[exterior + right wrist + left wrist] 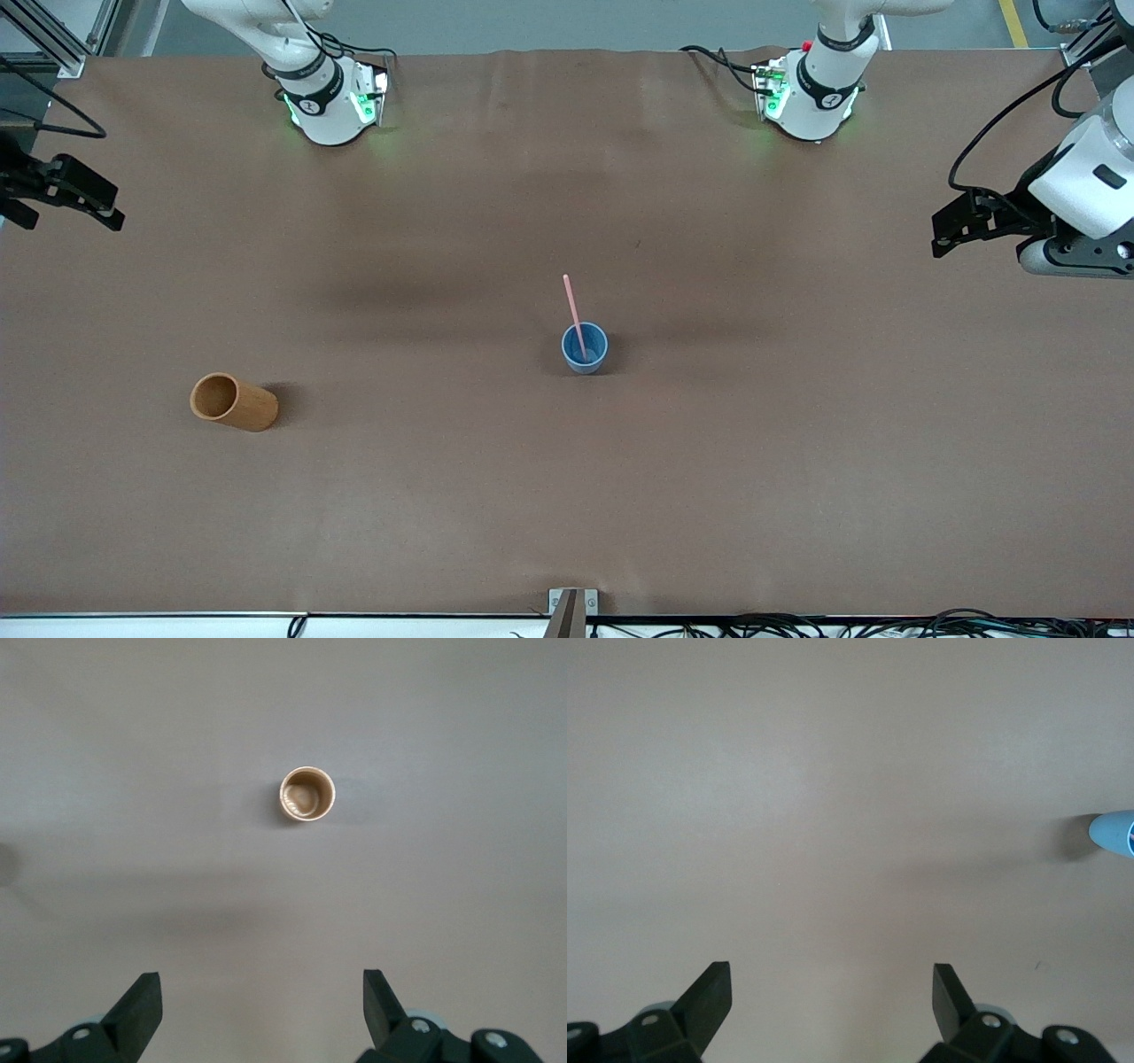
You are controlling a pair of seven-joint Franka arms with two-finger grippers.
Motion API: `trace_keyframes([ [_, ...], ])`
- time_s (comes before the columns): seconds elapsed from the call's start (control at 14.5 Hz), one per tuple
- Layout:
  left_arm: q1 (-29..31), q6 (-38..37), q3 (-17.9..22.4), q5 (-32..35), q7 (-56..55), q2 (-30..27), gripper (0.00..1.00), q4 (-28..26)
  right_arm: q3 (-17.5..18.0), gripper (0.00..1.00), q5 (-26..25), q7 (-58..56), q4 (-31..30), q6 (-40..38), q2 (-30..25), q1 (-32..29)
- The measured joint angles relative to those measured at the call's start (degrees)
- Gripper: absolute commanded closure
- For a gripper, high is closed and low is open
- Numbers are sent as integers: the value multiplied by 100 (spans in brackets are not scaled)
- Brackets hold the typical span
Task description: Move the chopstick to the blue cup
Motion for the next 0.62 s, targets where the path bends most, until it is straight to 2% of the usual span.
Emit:
trace_keyframes([
  [0.21,-1,0,0,0,0,0,0,0,-200,0,131,-314,0,29,69,-4],
  [0.62,-1,0,0,0,0,1,0,0,-183,0,68,-324,3,30,70,0],
])
